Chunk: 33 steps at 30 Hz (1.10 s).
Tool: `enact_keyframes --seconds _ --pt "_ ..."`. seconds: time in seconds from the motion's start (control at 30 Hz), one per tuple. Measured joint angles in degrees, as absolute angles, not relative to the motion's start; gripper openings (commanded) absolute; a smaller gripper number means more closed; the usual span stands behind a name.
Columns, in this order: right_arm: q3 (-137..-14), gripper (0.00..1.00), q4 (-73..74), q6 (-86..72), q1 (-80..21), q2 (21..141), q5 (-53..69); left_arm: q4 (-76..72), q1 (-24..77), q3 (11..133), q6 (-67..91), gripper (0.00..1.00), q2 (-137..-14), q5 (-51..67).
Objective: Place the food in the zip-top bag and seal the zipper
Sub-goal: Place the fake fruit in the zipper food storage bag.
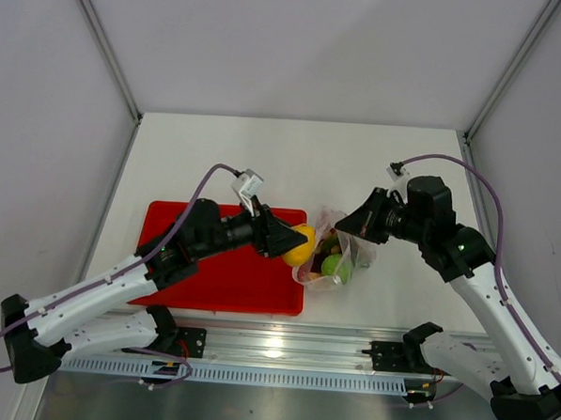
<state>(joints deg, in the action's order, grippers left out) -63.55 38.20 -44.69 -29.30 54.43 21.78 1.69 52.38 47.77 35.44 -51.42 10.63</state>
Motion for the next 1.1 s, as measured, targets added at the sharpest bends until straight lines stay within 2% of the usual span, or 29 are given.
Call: enact_keyframes --seconds 0.43,0.47,0.53,0.57,0.6,0.63,0.67,0.87,1.1 --pt "-62.6 0.00 34.3 -50.5 -29.5 52.9 23.5 -8.2 60.1 48.2 35.0 0.01 -66.2 2.8" --pt "-62.6 0.00 34.2 -50.7 -29.5 52.6 23.5 -8.3 60.4 48.6 35.0 0.03 -67.4 2.0" --pt "-62.6 0.00 34.2 -50.9 -29.5 52.2 23.6 -8.4 60.6 49.2 35.0 0.12 -69.6 0.7" --pt "-62.6 0.00 34.2 -50.9 -29.5 52.1 23.5 -8.4 60.6 49.6 35.0 0.39 -70.6 0.1" --pt "-62.6 0.00 34.3 -50.9 -29.5 52.1 23.5 -8.4 60.6 50.2 35.0 0.55 -71.4 -0.3" --pt "-62.6 0.00 34.5 -50.8 -29.5 52.1 23.4 -8.4 60.6 50.6 35.0 0.87 -72.1 -0.6" --pt "-62.6 0.00 34.7 -50.8 -29.5 52.1 23.3 -8.4 60.7 50.9 34.6 0.97 -72.5 -1.1" --pt "-63.3 0.00 36.6 -49.3 -29.5 51.4 21.7 -7.2 61.3 50.3 34.4 0.99 -71.2 -3.8" --pt "-63.9 0.00 39.0 -47.0 -29.5 49.9 21.0 -3.5 63.1 48.1 32.9 0.99 -61.3 -8.8"
